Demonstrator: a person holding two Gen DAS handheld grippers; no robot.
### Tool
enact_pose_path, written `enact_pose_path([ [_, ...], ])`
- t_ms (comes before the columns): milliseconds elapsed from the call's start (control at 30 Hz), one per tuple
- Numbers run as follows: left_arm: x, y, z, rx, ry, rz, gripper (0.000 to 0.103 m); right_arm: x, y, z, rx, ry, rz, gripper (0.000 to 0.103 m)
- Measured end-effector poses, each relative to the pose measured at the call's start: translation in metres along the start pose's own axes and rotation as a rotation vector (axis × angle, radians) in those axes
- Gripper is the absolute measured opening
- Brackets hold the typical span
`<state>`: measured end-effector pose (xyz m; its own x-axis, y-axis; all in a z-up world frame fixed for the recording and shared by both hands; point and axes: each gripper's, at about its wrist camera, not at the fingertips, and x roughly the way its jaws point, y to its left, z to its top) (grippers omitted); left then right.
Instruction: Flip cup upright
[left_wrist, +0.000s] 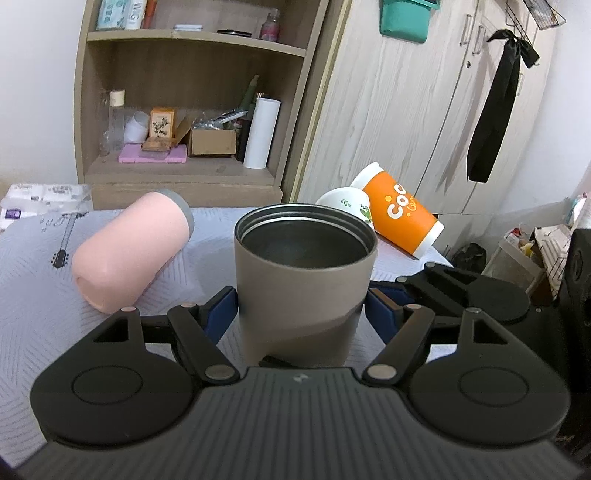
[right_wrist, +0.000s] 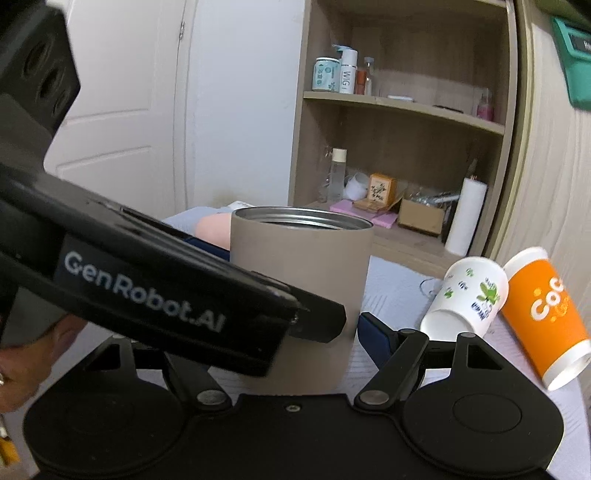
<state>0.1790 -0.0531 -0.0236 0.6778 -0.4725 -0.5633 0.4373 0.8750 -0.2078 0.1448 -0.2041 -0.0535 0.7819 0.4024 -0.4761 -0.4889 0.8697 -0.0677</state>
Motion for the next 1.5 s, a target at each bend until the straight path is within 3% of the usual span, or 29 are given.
enact_pose_path([
  [100,0.002,-0.004,-0.002,0.026,-0.001,0.011,0.075,0.001,0.005,-0.002,-0.041,0.000,-0.029,0.080],
  [500,-0.001,-0.019,-0.008,0.070,-0.016,0.030,0.075,-0.004,0.001,-0.007,-0.006,-0.001,-0.022,0.080],
  [1033,-0.018,-0.017,-0.013,-0.018,-0.033,0.012,0.078,-0.016,0.003,-0.009,0.044,-0.032,-0.056,0.083],
  [1300,-0.058,-0.005,-0.028,-0.073,-0.059,0.091,0.082,-0.047,0.006,-0.023,0.140,-0.020,-0.103,0.083],
  [1500,-0.098,-0.007,-0.035,-0.080,-0.120,0.171,0.083,-0.083,0.020,-0.021,0.094,-0.092,-0.164,0.083],
])
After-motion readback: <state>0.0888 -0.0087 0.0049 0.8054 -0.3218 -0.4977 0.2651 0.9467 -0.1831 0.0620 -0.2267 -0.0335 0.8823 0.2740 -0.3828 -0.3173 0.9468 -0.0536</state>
